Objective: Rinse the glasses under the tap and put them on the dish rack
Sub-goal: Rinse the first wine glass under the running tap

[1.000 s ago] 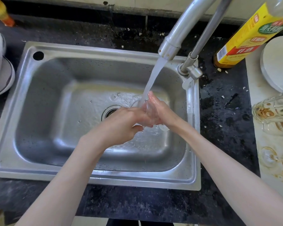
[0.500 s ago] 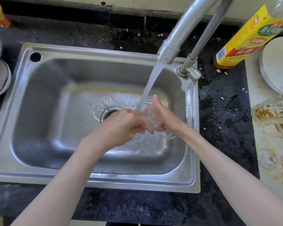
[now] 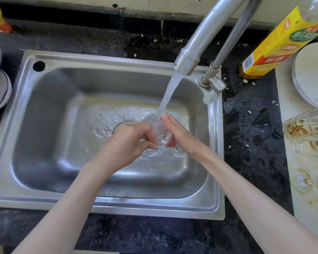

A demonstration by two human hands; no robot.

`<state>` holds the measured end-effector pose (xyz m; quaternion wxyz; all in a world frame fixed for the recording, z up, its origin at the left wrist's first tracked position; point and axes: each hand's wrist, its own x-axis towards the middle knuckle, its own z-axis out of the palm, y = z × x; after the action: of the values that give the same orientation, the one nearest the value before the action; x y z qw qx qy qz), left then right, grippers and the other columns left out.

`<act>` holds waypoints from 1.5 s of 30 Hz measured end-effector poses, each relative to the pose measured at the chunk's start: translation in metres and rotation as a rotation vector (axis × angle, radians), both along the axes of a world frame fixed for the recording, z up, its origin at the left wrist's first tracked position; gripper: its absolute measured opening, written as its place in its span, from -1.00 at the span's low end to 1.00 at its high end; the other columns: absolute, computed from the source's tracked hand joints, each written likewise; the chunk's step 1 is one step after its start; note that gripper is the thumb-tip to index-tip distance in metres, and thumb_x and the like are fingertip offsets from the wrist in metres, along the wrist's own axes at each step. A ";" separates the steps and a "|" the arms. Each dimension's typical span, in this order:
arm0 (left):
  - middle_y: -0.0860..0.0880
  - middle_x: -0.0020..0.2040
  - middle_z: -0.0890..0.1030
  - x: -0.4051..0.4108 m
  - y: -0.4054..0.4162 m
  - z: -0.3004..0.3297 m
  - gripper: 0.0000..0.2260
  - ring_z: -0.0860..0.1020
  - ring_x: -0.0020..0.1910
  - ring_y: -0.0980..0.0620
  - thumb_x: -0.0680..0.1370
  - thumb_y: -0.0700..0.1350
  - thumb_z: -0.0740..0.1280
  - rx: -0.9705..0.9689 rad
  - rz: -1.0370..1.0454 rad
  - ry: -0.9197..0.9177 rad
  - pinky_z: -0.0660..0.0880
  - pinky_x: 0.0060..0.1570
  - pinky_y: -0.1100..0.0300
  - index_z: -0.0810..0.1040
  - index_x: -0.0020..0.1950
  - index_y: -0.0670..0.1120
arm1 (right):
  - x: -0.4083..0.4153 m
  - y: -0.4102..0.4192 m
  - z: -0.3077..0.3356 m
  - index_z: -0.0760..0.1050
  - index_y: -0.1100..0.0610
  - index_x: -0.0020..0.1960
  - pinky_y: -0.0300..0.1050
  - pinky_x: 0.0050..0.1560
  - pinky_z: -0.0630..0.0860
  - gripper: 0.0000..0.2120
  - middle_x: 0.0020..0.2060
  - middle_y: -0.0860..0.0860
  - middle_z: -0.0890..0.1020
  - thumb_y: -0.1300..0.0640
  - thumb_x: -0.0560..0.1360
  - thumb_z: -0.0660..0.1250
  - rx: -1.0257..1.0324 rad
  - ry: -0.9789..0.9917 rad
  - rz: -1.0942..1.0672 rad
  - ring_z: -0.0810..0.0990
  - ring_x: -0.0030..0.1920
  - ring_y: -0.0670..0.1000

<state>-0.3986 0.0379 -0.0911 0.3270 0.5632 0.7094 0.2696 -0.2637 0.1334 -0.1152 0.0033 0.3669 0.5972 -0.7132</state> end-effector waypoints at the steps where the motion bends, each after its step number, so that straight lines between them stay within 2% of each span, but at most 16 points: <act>1: 0.20 -0.36 0.53 0.001 0.000 0.000 -0.76 0.49 -0.26 0.35 0.34 -0.25 0.50 -0.013 0.087 -0.051 0.37 -0.21 0.44 0.51 -0.34 0.03 | 0.000 -0.002 -0.001 0.38 -0.07 -0.01 -0.35 -0.24 0.32 -0.83 -0.25 -0.23 0.46 -0.08 0.61 0.04 0.062 0.012 -0.021 0.44 -0.31 -0.31; 4: 0.19 -0.21 0.57 0.005 0.001 0.006 -0.81 0.50 -0.20 0.33 0.40 -0.22 0.47 -0.053 0.016 -0.083 0.35 -0.12 0.43 0.53 -0.21 0.05 | -0.006 0.000 0.000 0.40 -0.09 -0.07 -0.32 -0.15 0.36 -0.85 -0.25 -0.22 0.50 -0.07 0.59 0.09 0.095 0.007 -0.103 0.46 -0.26 -0.32; 7: 0.12 -0.02 0.63 0.003 0.002 0.008 -0.80 0.56 -0.04 0.13 0.45 -0.24 0.42 -0.196 -0.256 -0.017 0.43 0.08 0.23 0.65 0.00 0.01 | -0.009 0.006 0.006 0.49 0.05 -0.16 -0.29 -0.46 0.31 -0.48 -0.51 -0.09 0.53 -0.20 0.60 -0.13 -0.019 -0.096 -0.011 0.41 -0.54 -0.18; 9: 0.08 -0.09 0.67 0.001 0.001 0.006 -0.81 0.60 -0.08 0.06 0.43 -0.25 0.44 -0.215 -0.212 0.003 0.48 0.03 0.13 0.68 -0.08 0.04 | -0.007 0.008 0.002 0.52 0.12 -0.14 -0.31 -0.59 0.18 -0.33 -0.55 0.02 0.48 -0.28 0.56 -0.23 -0.089 -0.105 0.085 0.28 -0.62 -0.12; 14: 0.14 -0.36 0.54 0.004 0.000 0.006 -0.70 0.49 -0.34 0.32 0.33 -0.25 0.51 -0.124 0.146 -0.097 0.35 -0.28 0.46 0.44 -0.36 0.04 | 0.000 -0.006 -0.005 0.37 0.08 0.20 -0.35 -0.29 0.40 -0.70 -0.12 -0.16 0.48 -0.08 0.57 0.17 0.079 0.023 -0.017 0.49 -0.27 -0.27; 17: 0.19 -0.23 0.51 0.005 -0.002 0.012 -0.81 0.46 -0.26 0.34 0.39 -0.18 0.48 -0.118 -0.007 -0.126 0.35 -0.18 0.38 0.50 -0.27 0.02 | -0.003 -0.006 0.002 0.41 0.03 0.05 -0.40 -0.51 0.32 -0.75 -0.30 -0.18 0.51 -0.10 0.61 0.06 0.004 0.002 -0.082 0.46 -0.49 -0.27; 21: 0.23 -0.20 0.56 -0.004 -0.001 0.013 -0.81 0.52 -0.15 0.22 0.40 -0.22 0.47 -0.163 -0.184 -0.074 0.43 0.02 0.22 0.63 -0.18 0.09 | -0.006 0.000 0.001 0.53 0.04 -0.20 -0.27 -0.57 0.09 -0.41 -0.55 -0.02 0.45 -0.26 0.58 -0.15 -0.193 -0.006 0.033 0.25 -0.60 -0.11; 23: 0.12 -0.29 0.59 -0.004 0.000 0.012 -0.81 0.54 -0.25 0.13 0.34 -0.20 0.52 -0.144 -0.045 -0.037 0.48 -0.07 0.11 0.58 -0.33 0.05 | -0.004 -0.002 0.001 0.54 0.05 -0.08 -0.32 -0.55 0.17 -0.48 -0.45 -0.05 0.45 -0.23 0.59 -0.08 -0.144 0.003 0.022 0.28 -0.55 -0.14; 25: 0.11 -0.34 0.53 -0.002 -0.001 0.011 -0.69 0.48 -0.31 0.22 0.32 -0.14 0.53 -0.123 0.069 0.000 0.45 -0.18 0.20 0.41 -0.38 0.10 | -0.002 -0.004 0.003 0.46 0.12 0.07 -0.41 -0.45 0.29 -0.72 -0.30 -0.13 0.46 -0.05 0.60 0.10 -0.010 0.041 -0.044 0.41 -0.46 -0.24; 27: 0.16 -0.34 0.49 -0.002 -0.002 0.010 -0.67 0.44 -0.28 0.27 0.33 -0.10 0.53 -0.088 0.098 -0.006 0.40 -0.23 0.25 0.36 -0.36 0.11 | -0.002 -0.006 0.007 0.41 0.10 0.03 -0.42 -0.44 0.33 -0.88 -0.28 -0.16 0.48 0.07 0.58 0.20 0.015 0.093 -0.121 0.43 -0.42 -0.25; 32: 0.36 -0.05 0.41 -0.006 0.002 0.018 -0.83 0.48 0.10 0.19 0.43 -0.14 0.45 -0.172 -0.249 0.002 0.39 0.13 0.19 0.61 -0.13 0.16 | -0.008 -0.004 0.006 0.54 0.06 -0.15 -0.30 -0.59 0.03 -0.45 -0.58 0.01 0.42 -0.21 0.59 -0.12 -0.213 0.052 -0.097 0.19 -0.62 -0.09; 35: 0.19 -0.24 0.47 -0.005 0.002 0.021 -0.81 0.54 -0.16 0.09 0.37 -0.17 0.49 -0.118 -0.172 0.085 0.42 -0.11 0.23 0.58 -0.23 0.12 | -0.006 -0.004 0.007 0.53 0.10 -0.19 -0.26 -0.54 0.08 -0.37 -0.56 -0.04 0.44 -0.23 0.59 -0.18 -0.214 0.045 -0.022 0.24 -0.59 -0.12; 38: 0.13 -0.33 0.44 -0.005 0.001 0.019 -0.64 0.44 -0.26 0.27 0.29 -0.10 0.55 -0.074 0.013 0.085 0.32 -0.26 0.38 0.34 -0.40 0.06 | -0.003 -0.008 0.006 0.44 -0.01 -0.15 -0.34 -0.42 0.31 -0.70 -0.37 -0.14 0.46 -0.10 0.59 0.03 0.024 0.043 -0.087 0.41 -0.46 -0.24; 40: 0.17 -0.33 0.44 -0.005 0.002 0.017 -0.66 0.41 -0.22 0.31 0.29 -0.09 0.55 -0.045 0.016 0.057 0.32 -0.24 0.38 0.36 -0.36 0.07 | -0.005 -0.011 0.009 0.37 -0.03 -0.14 -0.43 -0.41 0.31 -0.84 -0.30 -0.14 0.44 -0.04 0.56 0.11 0.052 0.061 -0.118 0.45 -0.45 -0.29; 43: 0.25 -0.20 0.51 -0.006 0.002 0.020 -0.85 0.40 -0.12 0.36 0.38 -0.20 0.48 -0.076 -0.236 0.032 0.33 -0.08 0.39 0.59 -0.20 0.03 | -0.007 -0.009 0.010 0.50 0.04 -0.21 -0.33 -0.54 0.17 -0.51 -0.40 0.10 0.50 -0.27 0.50 -0.04 -0.089 0.051 -0.096 0.38 -0.53 -0.12; 45: 0.21 -0.14 0.54 -0.007 0.000 0.021 -0.79 0.42 -0.11 0.29 0.44 -0.24 0.41 -0.149 -0.319 0.081 0.37 -0.04 0.31 0.65 -0.10 0.09 | -0.008 -0.007 0.007 0.54 0.03 -0.25 -0.24 -0.55 0.05 -0.38 -0.51 0.14 0.48 -0.37 0.43 -0.11 -0.167 0.016 0.029 0.28 -0.57 -0.02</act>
<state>-0.4058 0.0374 -0.0699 0.3778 0.6533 0.6415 0.1381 -0.2716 0.1268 -0.1079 0.0393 0.3509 0.5407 -0.7635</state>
